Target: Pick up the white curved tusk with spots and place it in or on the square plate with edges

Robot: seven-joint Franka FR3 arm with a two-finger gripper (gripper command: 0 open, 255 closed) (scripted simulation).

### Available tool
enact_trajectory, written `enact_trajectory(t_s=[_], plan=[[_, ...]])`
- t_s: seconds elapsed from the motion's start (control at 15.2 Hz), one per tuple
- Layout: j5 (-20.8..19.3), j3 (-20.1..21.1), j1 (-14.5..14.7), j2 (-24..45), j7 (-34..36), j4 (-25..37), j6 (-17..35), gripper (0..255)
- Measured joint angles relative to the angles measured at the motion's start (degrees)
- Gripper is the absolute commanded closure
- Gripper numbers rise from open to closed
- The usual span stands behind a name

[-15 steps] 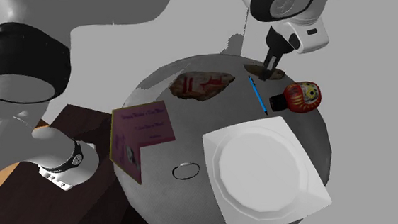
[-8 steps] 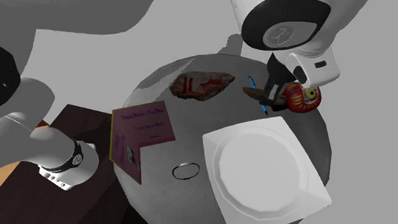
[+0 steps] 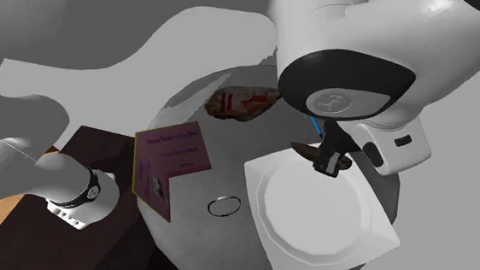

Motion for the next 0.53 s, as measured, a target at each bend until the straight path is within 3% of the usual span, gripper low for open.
enact_trajectory(t_s=[0.2,0.53], plan=[[0.42,-1.18,-2.82,-0.72,-3.96,0.16,-1.22,255],[0.49,-1.54,-3.56,-0.68,-5.18,-2.66,1.49,255]])
